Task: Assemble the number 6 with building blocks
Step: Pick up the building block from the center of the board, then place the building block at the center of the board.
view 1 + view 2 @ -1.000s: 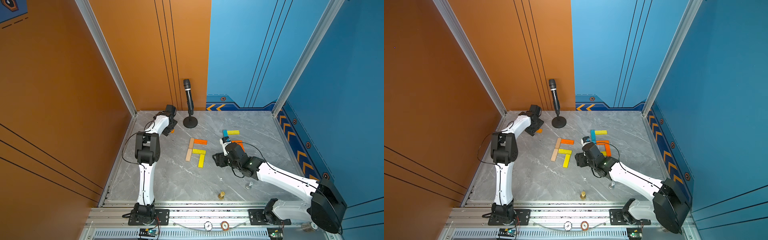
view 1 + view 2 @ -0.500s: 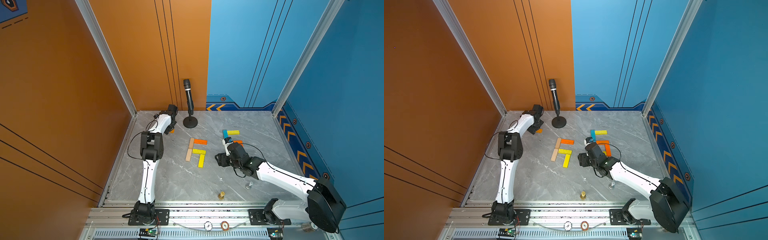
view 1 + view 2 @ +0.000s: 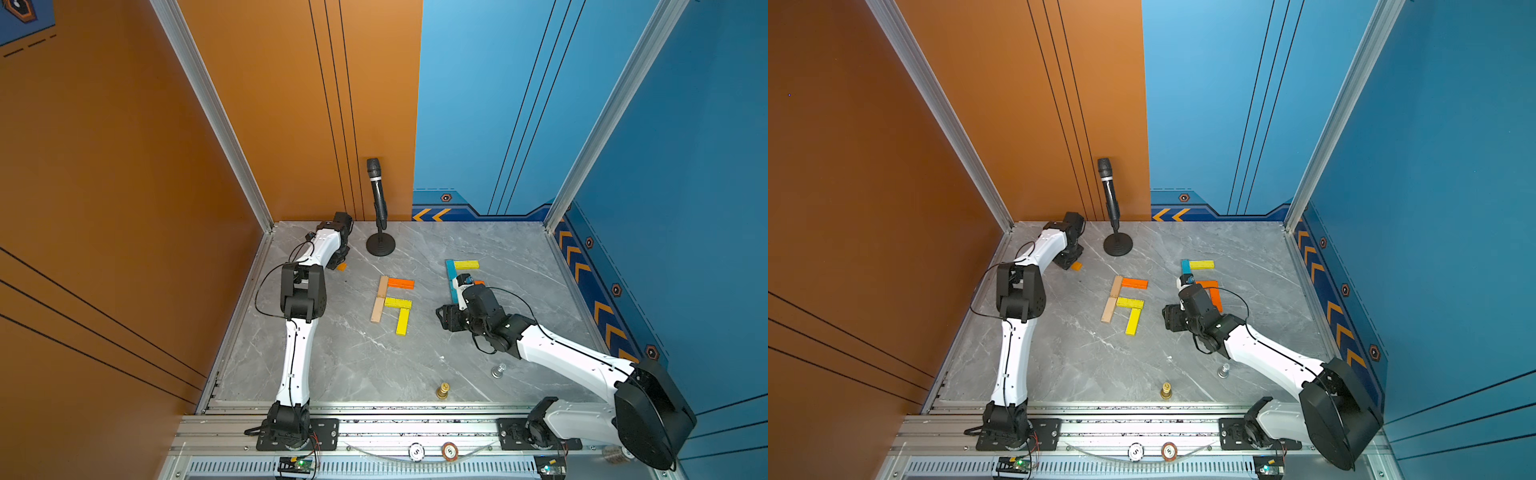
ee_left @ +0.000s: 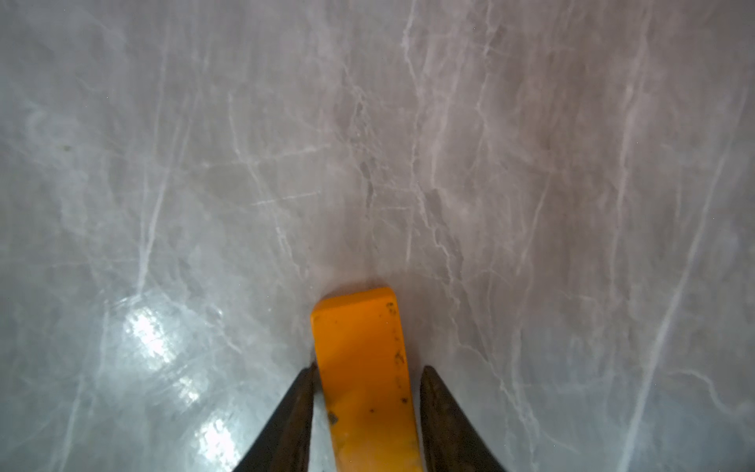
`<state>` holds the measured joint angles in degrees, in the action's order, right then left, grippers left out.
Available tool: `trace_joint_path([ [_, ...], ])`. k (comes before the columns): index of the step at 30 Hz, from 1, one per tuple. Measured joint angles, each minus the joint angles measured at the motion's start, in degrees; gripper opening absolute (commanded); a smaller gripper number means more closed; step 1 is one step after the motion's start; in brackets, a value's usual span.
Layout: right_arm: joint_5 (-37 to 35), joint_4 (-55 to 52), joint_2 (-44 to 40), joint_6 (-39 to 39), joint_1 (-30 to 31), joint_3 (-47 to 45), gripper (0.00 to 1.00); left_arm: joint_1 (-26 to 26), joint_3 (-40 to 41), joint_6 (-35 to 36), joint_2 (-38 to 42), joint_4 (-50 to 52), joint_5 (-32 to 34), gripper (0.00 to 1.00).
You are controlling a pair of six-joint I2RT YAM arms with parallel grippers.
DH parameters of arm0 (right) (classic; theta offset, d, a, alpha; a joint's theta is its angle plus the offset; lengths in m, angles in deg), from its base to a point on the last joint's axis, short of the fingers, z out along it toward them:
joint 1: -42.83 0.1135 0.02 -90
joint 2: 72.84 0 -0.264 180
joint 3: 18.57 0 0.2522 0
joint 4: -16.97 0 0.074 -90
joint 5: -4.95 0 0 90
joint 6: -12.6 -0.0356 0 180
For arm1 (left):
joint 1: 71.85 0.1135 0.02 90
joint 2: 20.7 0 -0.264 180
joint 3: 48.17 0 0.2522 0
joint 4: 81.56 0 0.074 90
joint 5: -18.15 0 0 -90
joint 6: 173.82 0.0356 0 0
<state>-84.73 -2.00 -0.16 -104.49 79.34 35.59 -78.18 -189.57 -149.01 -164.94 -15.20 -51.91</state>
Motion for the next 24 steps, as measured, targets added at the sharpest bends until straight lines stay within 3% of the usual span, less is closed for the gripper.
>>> trace_joint_path([
  [5, 0.37, 0.2, -1.27, 0.0, -0.2, -0.07, 0.67, 1.31, 2.32, 4.5, 1.57, -0.46, -3.1, 0.34],
  [10, 1.05, 0.31, -3.45, -0.04, -0.2, -0.68, 0.67, 2.56, 10.71, 10.84, 6.84, -0.55, -6.75, 0.31],
  [18, 1.05, 0.33, -4.33, -0.37, -0.2, -0.85, 0.66, 2.67, 32.76, 21.99, 22.08, -2.32, -11.58, 0.3],
  [24, 1.01, 0.31, -4.33, -1.05, 0.2, -0.85, 0.66, -0.52, 50.51, 24.24, 37.9, -6.19, -14.78, 0.31],
])
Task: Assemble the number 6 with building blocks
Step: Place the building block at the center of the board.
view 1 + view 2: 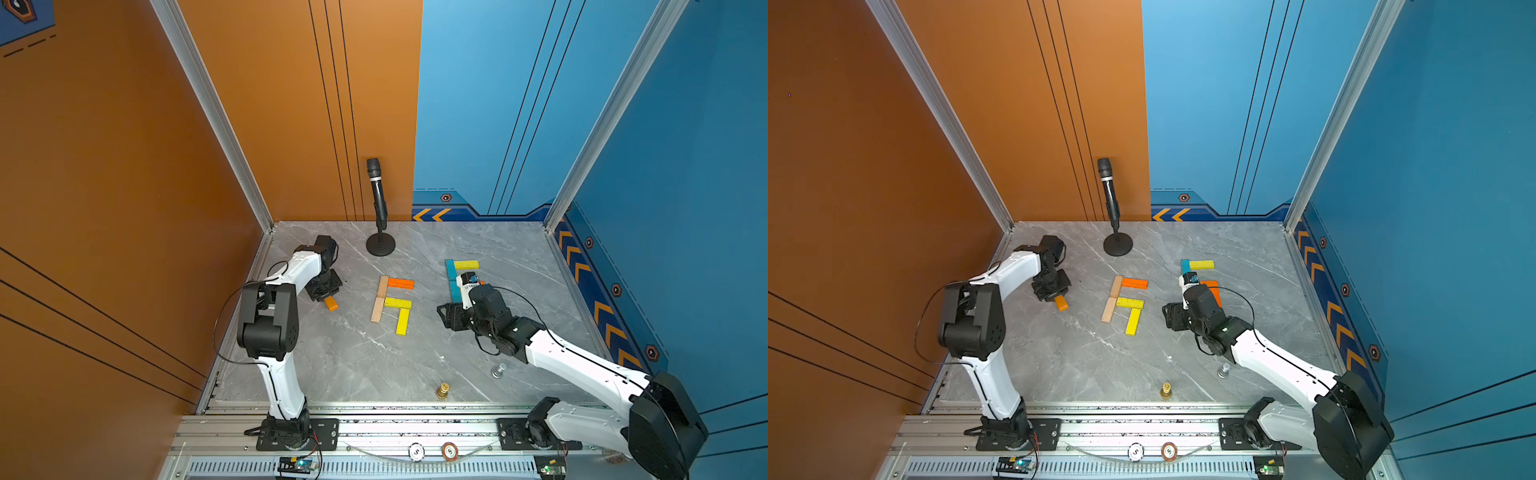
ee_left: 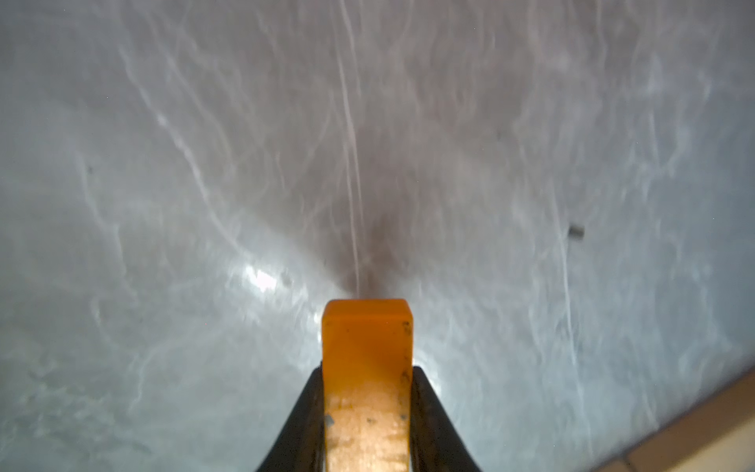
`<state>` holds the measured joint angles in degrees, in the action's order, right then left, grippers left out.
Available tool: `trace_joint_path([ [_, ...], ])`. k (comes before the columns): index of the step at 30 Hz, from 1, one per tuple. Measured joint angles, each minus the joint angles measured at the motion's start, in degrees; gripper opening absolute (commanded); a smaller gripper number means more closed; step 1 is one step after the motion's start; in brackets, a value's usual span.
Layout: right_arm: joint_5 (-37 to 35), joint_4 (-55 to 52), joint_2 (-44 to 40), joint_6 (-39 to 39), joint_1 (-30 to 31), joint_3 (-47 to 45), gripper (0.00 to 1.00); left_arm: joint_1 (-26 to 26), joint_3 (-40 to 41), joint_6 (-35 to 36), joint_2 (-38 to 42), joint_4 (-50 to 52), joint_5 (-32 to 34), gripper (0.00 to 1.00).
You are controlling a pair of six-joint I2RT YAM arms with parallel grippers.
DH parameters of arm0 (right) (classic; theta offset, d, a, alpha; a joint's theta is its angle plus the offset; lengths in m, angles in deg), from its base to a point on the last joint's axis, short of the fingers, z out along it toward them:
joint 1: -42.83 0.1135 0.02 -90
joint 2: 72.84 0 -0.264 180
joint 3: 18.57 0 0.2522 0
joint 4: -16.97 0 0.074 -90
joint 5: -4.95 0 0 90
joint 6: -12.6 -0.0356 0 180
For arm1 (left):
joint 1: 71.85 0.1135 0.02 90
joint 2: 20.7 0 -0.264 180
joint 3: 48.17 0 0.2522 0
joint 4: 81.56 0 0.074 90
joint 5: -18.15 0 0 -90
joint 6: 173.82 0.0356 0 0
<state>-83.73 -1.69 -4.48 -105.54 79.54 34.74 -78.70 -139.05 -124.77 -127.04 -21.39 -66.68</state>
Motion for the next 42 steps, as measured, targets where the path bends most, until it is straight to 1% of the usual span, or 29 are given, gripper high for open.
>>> trace_joint_path([
  [4, 0.0, -0.04, 0.0, -0.24, 0.39, 0.0, 0.66, -4.28, 10.56, -1.01, 8.9, -3.58, -1.79, 0.3],
  [8, -0.04, -0.59, 0.0, -0.24, 0.81, 0.0, 0.66, -10.47, 20.15, -3.58, 16.22, -6.23, -2.38, 0.3],
  [12, -0.48, -1.09, 0.0, -0.22, 0.9, 0.0, 0.66, -17.11, 27.96, -7.13, 22.36, -8.28, -2.1, 0.3],
  [15, -0.98, -1.14, 0.0, -0.2, 0.92, 0.02, 0.66, -21.35, 32.04, -10.23, 25.81, -10.23, -1.55, 0.31],
  [20, -1.46, -1.18, 0.0, -0.15, 1.25, 0.0, 0.66, -25.29, 34.62, -13.88, 27.06, -12.85, 0.0, 0.34],
  [25, -1.6, -1.53, 0.0, 0.48, 1.29, -0.15, 0.66, -27.08, 34.73, -15.45, 26.27, -14.21, 1.18, 0.38],
  [30, -2.05, -1.6, 0.0, 1.64, 1.2, -0.22, 0.66, -27.96, 34.21, -16.15, 22.47, -14.82, 1.36, 0.53],
  [34, -2.08, -1.7, 0.0, 2.93, 0.61, -0.28, 0.67, -27.74, 32.63, -13.81, 21.94, -15.3, -0.74, 0.61],
  [37, -1.99, -1.62, -0.57, 4.02, -0.02, -1.16, 0.67, -26.01, 32.98, -9.77, 24.63, -15.58, -5.2, 0.67],
  [42, -1.49, -1.51, -2.54, 4.61, -1.53, -3.76, 0.67, -19.02, 35.54, -3.93, 33.35, -15.85, -12.81, 0.65],
])
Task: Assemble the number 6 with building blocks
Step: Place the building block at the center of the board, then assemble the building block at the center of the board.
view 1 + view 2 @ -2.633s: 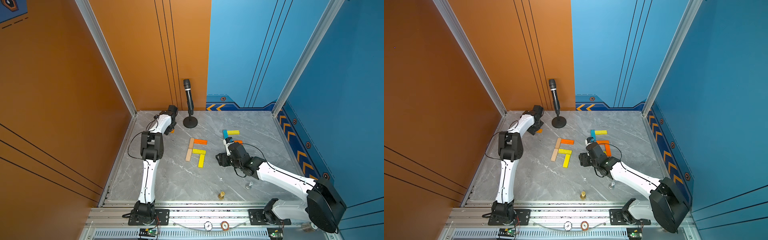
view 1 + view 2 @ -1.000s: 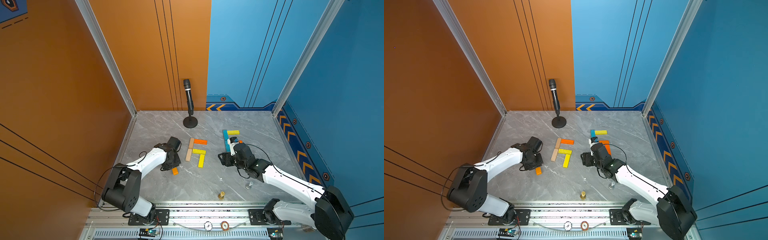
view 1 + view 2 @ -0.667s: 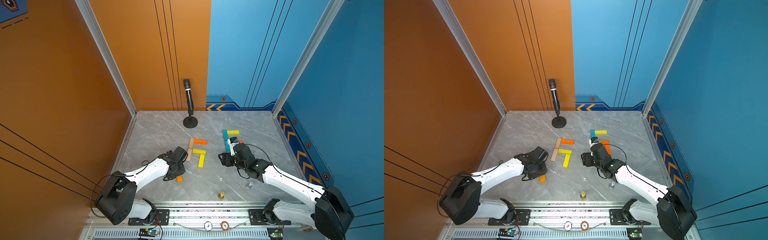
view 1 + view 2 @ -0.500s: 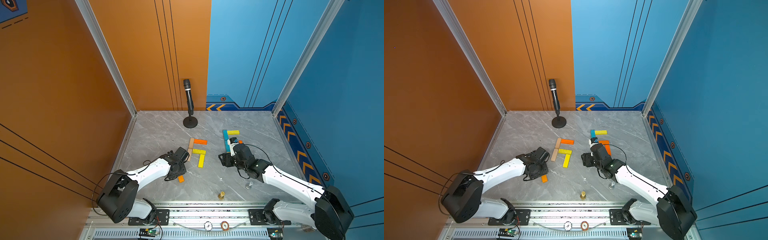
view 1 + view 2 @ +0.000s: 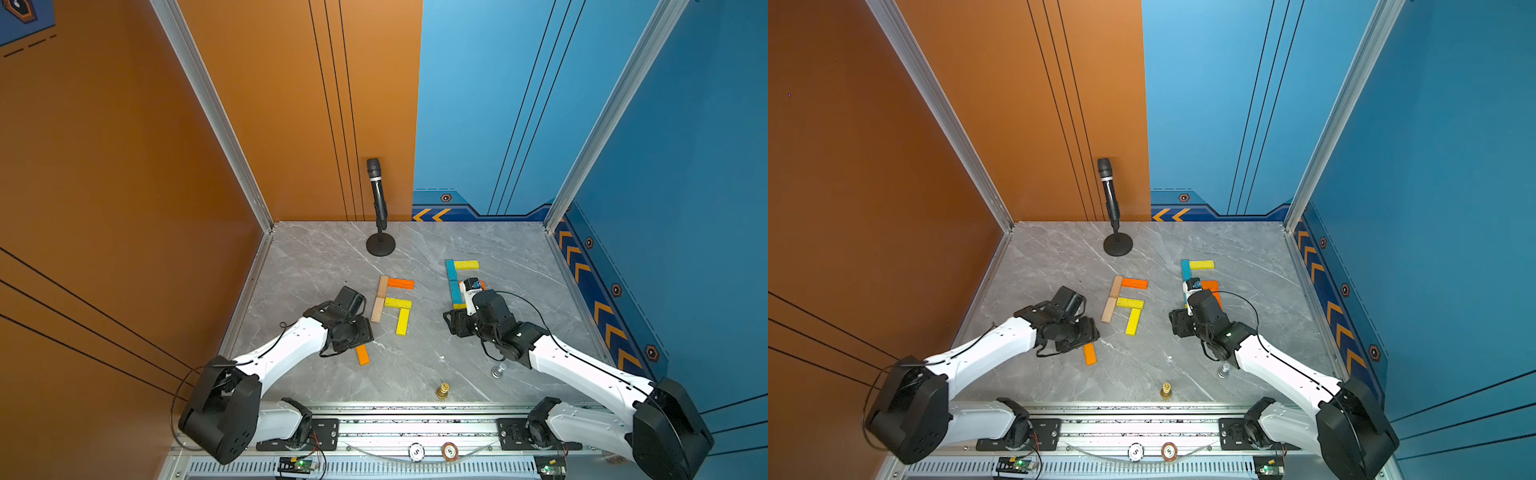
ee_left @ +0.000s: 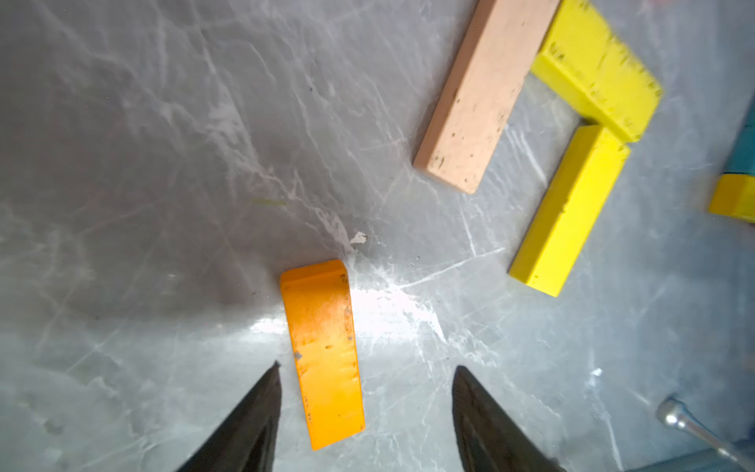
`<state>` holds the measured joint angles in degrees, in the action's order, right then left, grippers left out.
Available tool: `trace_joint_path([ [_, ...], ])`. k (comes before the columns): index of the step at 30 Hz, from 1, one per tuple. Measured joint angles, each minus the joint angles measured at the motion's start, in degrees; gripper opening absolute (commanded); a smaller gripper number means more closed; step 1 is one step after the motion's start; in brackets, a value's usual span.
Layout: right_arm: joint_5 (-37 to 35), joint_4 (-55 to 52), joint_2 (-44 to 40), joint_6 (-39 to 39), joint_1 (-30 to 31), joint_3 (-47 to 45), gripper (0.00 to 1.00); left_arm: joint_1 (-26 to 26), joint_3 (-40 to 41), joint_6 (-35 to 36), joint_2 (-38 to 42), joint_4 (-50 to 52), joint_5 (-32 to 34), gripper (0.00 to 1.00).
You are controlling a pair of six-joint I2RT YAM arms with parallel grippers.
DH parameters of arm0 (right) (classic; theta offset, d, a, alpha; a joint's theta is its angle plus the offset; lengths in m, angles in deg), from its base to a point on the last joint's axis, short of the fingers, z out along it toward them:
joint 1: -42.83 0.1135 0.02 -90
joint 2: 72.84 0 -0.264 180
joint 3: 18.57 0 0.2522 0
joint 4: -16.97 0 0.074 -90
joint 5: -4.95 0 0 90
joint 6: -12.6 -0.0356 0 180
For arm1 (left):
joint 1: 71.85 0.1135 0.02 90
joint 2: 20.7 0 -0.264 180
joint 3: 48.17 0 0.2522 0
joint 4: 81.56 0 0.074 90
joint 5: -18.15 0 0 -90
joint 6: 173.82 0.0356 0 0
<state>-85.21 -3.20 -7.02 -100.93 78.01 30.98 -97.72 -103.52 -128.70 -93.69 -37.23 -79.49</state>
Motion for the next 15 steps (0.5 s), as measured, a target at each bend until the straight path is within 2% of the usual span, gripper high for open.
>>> trace_joint_path([
  [3, 0.26, 0.0, -0.07, 0.2, -0.79, -0.46, 0.67, 1.95, 2.21, 1.44, 2.08, 0.02, -2.89, 0.65],
  [15, 2.21, 0.09, -0.04, 0.2, -1.25, -0.52, 0.67, -2.73, 6.27, 1.18, 0.44, -2.43, -6.43, 0.57],
])
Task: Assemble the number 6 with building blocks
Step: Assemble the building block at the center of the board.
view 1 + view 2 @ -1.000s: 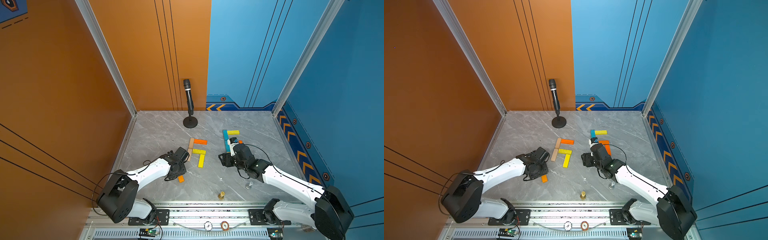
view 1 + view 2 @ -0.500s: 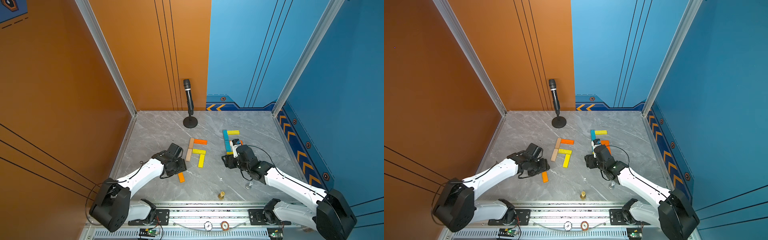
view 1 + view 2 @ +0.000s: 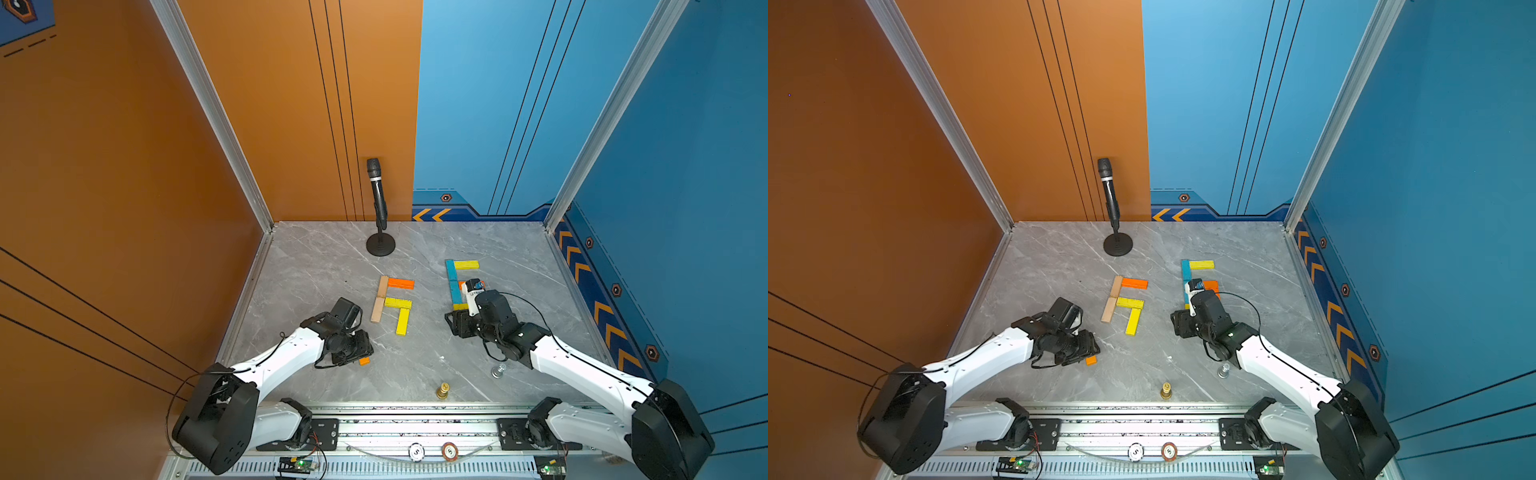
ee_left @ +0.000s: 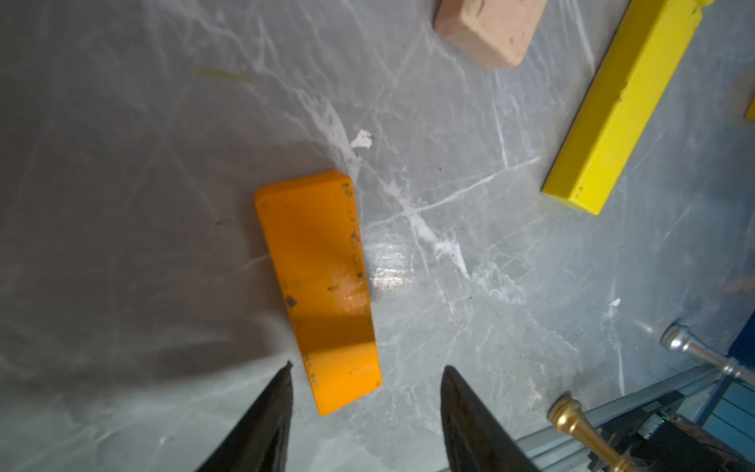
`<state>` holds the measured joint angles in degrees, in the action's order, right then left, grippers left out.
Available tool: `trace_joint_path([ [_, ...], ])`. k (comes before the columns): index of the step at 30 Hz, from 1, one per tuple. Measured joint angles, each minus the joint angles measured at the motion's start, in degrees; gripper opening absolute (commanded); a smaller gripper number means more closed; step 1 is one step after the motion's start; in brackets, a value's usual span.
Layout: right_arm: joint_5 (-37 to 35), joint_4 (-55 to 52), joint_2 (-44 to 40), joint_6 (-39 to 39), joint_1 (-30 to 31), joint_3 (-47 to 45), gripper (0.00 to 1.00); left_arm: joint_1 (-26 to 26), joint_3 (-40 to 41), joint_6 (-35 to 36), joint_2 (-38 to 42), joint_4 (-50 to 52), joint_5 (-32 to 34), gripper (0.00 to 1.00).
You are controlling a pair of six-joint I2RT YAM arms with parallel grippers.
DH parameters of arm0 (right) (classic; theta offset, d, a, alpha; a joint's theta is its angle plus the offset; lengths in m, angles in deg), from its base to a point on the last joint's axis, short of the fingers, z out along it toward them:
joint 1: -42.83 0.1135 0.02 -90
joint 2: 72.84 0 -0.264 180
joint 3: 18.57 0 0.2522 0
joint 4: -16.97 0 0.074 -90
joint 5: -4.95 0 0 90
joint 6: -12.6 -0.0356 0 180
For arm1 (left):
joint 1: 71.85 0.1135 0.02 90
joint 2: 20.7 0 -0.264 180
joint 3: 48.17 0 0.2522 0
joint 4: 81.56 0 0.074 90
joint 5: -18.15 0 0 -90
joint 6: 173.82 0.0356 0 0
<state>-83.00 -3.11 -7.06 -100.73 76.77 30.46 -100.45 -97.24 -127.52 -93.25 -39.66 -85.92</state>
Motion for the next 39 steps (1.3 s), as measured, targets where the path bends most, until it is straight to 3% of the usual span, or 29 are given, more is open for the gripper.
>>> trace_joint_path([
  [14, 1.03, 1.05, -1.16, -0.04, 0.0, -1.64, 0.67, -7.54, -0.44, -6.95, -6.54, -10.97, -4.17, 0.56],
  [23, 1.46, 1.22, -1.18, -0.02, -0.22, -1.7, 0.67, -8.07, -4.17, -8.22, -8.9, -13.77, -7.56, 0.56],
  [29, 2.97, 1.51, -1.18, -0.02, -0.11, -1.86, 0.67, -4.44, -5.18, -6.8, -8.55, -12.85, -11.72, 0.57],
  [39, 4.28, 2.84, 0.76, 2.21, 7.56, -1.92, 0.67, 10.23, -5.18, -2.29, -3.39, -8.15, -19.04, 0.54],
])
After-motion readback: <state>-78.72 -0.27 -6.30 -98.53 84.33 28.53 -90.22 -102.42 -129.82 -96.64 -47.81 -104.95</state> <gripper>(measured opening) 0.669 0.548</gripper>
